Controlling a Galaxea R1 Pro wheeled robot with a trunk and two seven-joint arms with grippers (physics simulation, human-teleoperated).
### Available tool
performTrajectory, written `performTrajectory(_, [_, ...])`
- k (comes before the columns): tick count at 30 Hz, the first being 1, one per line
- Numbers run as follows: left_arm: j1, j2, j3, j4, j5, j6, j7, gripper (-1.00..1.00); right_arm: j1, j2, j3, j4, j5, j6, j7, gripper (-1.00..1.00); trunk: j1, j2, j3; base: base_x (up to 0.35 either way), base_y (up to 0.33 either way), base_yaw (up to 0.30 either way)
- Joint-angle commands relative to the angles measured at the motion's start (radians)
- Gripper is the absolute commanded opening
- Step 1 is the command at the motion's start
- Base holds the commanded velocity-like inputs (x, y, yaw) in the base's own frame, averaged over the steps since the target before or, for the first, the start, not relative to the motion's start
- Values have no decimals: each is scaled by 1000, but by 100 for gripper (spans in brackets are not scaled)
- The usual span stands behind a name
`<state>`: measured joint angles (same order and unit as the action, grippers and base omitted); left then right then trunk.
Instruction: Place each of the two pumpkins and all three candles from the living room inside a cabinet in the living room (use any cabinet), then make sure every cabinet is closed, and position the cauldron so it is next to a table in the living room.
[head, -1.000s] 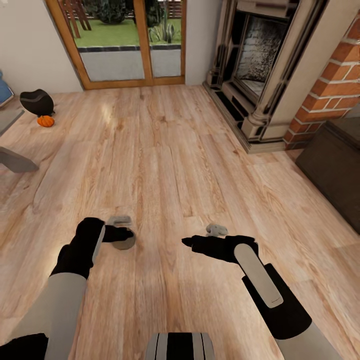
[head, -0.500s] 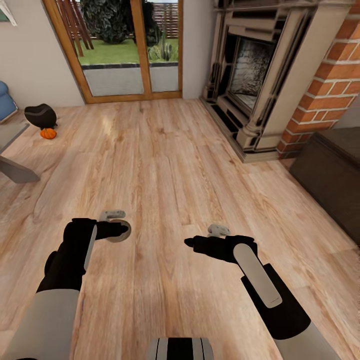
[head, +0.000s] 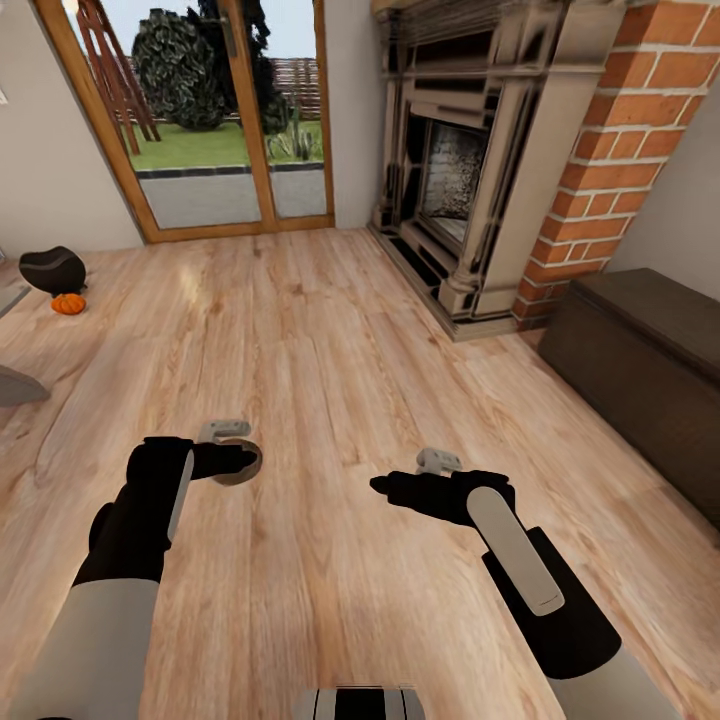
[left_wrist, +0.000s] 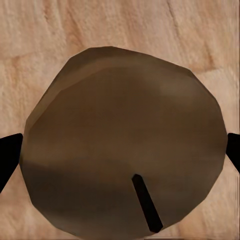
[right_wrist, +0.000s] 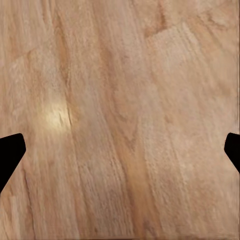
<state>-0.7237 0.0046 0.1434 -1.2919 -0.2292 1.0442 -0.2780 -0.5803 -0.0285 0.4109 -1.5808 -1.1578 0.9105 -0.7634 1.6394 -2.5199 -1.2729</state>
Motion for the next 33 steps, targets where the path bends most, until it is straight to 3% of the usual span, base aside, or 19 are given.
performTrajectory(1, [0,0,1,-1,-12,3,-10,-100,-1,-1,2,-1,-9,1,-11,100,-1,0,4,-240,0,-192])
performTrajectory(18, [20,0,-16,-23,-11,3,-10,-100,-1,-1,2,-1,-10,1,-11,100,-9,4,92,-305,0,-193])
performTrajectory(33, [20,-1,-23,-23,-12,3,-10,-100,-1,-3,1,-1,-10,1,-9,100,-15,7,168,-30,0,-187])
